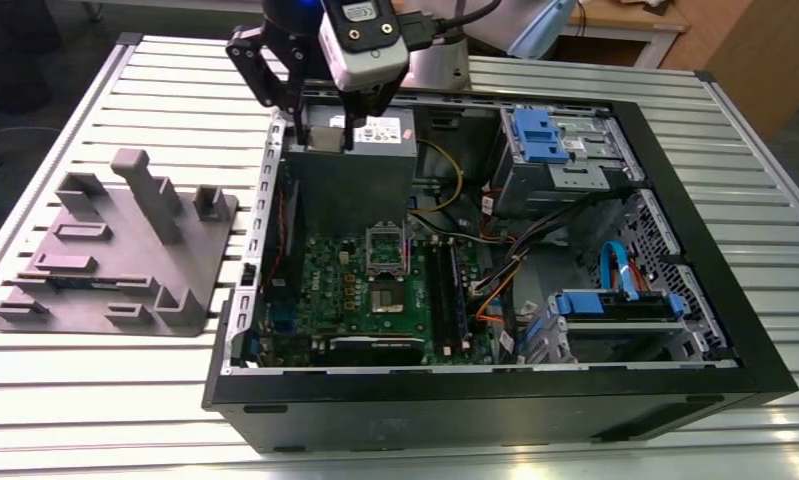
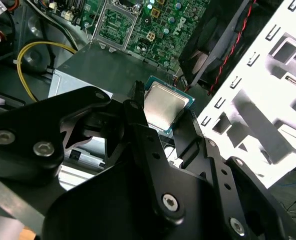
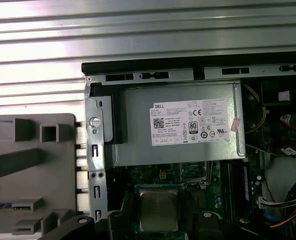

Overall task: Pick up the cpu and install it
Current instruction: 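Pick up the cpu and move it towards the insertion slot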

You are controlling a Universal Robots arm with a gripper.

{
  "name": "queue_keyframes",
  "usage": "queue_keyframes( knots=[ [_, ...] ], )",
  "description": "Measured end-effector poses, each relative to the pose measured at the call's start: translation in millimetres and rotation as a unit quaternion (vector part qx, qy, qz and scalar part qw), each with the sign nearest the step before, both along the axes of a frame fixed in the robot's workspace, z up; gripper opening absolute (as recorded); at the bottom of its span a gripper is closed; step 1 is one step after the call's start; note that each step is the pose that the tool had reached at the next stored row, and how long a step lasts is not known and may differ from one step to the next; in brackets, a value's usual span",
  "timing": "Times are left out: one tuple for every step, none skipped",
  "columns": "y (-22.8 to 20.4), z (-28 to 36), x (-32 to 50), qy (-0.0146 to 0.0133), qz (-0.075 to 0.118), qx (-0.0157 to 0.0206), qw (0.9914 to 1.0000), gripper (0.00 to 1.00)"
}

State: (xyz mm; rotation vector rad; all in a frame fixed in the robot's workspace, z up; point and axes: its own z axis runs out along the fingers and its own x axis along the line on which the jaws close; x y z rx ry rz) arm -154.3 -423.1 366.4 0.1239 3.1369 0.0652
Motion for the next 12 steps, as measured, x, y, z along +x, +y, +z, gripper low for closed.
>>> queue_keyframes(
  knots=[
    [0.0,0.0,0.7,0.0,0.0,0.0,1.0,0.47],
    [0.0,0.0,1.4,0.0,0.0,0.0,1.0,0.47],
    [0.0,0.0,2.1,0.0,0.0,0.0,1.0,0.47],
    [0.0,0.0,2.9,0.0,0.0,0.0,1.0,0.47],
    [0.0,0.0,3.6,0.0,0.0,0.0,1.0,0.47],
    [0.0,0.0,4.3,0.0,0.0,0.0,1.0,0.47],
    [0.0,0.0,5.1,0.0,0.0,0.0,1.0,0.47],
    [0.0,0.0,5.8,0.0,0.0,0.0,1.0,0.47],
    [0.0,0.0,6.5,0.0,0.0,0.0,1.0,0.47],
    [0.0,0.0,7.2,0.0,0.0,0.0,1.0,0.47],
    [0.0,0.0,8.0,0.0,0.0,0.0,1.0,0.47],
    [0.0,0.0,8.7,0.0,0.0,0.0,1.0,0.47]
  ],
)
